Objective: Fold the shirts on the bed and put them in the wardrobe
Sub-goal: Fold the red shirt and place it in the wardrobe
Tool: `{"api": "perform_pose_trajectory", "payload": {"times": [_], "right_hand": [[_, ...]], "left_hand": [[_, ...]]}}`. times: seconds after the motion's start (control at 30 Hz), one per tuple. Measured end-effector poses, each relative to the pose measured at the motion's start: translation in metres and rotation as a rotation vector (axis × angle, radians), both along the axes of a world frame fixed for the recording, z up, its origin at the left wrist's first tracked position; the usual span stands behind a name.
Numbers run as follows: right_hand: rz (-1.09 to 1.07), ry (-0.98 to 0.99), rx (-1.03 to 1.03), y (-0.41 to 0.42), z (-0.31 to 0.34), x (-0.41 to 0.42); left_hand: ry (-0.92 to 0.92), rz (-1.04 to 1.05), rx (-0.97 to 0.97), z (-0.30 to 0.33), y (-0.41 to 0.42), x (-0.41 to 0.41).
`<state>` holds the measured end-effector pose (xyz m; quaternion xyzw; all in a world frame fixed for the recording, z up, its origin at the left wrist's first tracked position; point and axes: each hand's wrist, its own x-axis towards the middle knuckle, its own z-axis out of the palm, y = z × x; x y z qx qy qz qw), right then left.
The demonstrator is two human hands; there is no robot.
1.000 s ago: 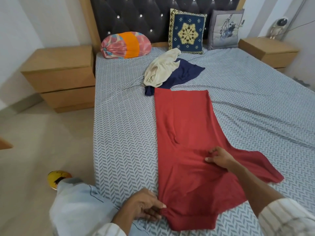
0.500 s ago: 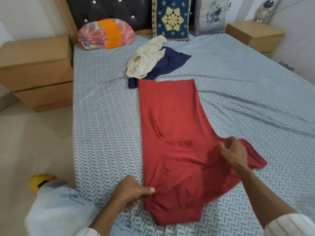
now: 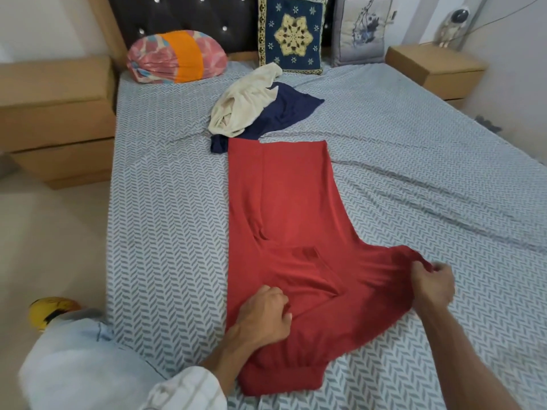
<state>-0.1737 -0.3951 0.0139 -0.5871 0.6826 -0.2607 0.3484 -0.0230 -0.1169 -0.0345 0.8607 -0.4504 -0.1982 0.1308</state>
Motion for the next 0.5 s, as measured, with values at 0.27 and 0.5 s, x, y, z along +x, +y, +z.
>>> {"api": "perform_pose_trajectory", "payload": {"times": [0.27, 0.5], "right_hand": [[1.197, 0.044, -0.589, 0.152, -0.011, 0.095], [1.505, 0.335, -0.626, 0.174, -0.052, 0.067]], "left_hand": [[1.318, 0.935, -0.467, 0.026, 0.002, 0.035], [1.158, 1.121, -0.451, 0.018, 0.017, 0.035]]}}
